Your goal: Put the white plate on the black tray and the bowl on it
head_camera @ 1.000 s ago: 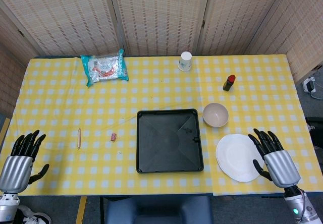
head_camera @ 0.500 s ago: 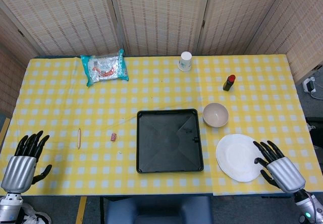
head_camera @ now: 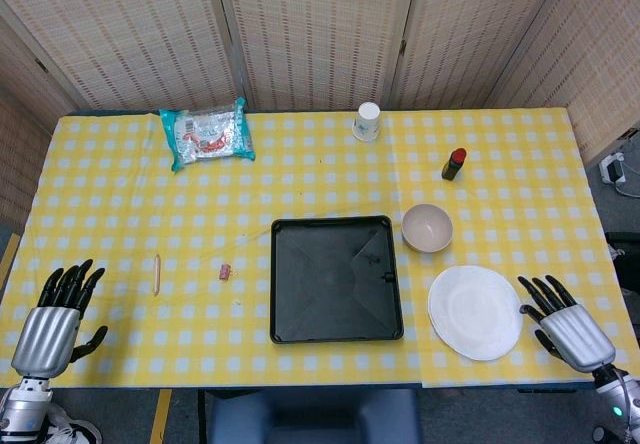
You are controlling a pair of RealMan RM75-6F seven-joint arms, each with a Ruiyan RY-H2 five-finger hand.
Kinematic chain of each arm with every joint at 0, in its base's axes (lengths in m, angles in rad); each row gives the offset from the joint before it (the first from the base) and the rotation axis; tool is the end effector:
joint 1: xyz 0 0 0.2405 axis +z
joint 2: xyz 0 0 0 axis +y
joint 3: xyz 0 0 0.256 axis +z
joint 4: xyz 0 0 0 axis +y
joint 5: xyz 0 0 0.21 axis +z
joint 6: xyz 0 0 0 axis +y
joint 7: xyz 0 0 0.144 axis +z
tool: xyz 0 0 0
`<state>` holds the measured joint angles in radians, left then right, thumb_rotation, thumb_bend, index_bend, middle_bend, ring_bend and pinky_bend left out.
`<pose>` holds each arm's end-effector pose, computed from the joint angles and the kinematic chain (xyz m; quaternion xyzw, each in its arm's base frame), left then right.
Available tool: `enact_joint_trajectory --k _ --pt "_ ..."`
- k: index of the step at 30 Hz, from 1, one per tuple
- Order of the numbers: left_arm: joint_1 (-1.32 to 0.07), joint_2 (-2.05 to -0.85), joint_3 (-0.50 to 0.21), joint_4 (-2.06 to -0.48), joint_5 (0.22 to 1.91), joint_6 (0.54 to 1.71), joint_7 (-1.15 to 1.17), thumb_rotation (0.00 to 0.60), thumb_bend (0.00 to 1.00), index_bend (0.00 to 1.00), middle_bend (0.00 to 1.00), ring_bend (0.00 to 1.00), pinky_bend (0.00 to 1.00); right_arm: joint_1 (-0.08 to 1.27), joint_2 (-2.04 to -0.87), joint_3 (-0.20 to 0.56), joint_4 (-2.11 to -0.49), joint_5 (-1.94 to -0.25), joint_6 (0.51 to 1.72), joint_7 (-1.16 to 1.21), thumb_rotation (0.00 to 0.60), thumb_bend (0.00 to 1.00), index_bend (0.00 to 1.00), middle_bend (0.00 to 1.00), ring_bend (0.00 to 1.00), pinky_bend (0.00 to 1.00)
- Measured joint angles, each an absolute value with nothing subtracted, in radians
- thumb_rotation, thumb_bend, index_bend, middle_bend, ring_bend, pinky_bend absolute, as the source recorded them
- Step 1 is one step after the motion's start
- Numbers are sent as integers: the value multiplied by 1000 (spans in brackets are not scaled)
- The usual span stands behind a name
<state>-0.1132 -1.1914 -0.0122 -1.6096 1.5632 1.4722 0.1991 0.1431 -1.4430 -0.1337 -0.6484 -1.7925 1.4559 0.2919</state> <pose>-0.2946 0.1804 0.1260 -0.6528 -0.3367 -0.3569 0.5772 -0.4158 -0.1778 0.1162 0.7830 -0.2706 0.2528 0.4998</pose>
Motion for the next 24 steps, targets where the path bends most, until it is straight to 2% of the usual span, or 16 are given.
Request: enact_joint_trajectory --k 8,14,24 --pt "-120 -1201 -13 -1601 1551 1456 209 600 318 0 0 48 37 156 -1535 -146 -462 -1796 1460 312 600 471 321 0 0 0" --pt "-124 -1212 -12 -1597 1542 1446 225 600 318 0 0 49 38 162 -1596 -159 -340 -1800 1463 330 600 471 228 0 0 0" --pt "-130 -1221 -13 -1593 1530 1434 235 600 318 0 0 49 38 178 -1643 -187 -259 -1805 1443 362 600 471 218 0 0 0"
